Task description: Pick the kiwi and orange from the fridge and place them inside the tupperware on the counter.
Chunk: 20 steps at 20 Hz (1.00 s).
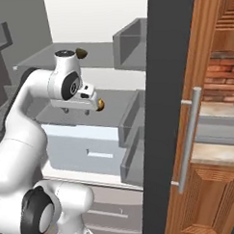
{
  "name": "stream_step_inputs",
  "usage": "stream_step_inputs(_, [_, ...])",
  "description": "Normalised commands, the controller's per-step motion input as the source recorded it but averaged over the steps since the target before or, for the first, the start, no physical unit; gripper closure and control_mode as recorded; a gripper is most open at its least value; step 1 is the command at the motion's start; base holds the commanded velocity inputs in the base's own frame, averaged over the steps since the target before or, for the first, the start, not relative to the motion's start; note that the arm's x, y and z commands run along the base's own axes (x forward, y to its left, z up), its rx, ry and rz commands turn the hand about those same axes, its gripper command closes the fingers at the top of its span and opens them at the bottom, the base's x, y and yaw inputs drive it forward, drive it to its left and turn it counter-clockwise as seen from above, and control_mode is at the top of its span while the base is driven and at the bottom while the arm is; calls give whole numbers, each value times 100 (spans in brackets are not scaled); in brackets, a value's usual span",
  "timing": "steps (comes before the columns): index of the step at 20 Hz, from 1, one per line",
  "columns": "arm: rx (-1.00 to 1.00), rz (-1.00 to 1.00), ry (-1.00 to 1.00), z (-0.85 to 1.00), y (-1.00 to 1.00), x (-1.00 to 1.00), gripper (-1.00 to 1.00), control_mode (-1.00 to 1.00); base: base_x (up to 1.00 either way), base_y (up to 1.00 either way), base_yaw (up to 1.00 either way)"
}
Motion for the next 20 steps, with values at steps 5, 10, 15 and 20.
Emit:
stream_step_inputs(5, [0, 0, 0, 0, 0, 0, -100, 100, 8, -60, 1])
stream_step_inputs(10, [0, 0, 0, 0, 0, 0, -100, 100, 34, -23, 0])
stream_step_inputs(15, [0, 0, 0, 0, 0, 0, -100, 100, 28, 0, 0])
stream_step_inputs(20, [0, 0, 0, 0, 0, 0, -100, 100, -37, 0, 0])
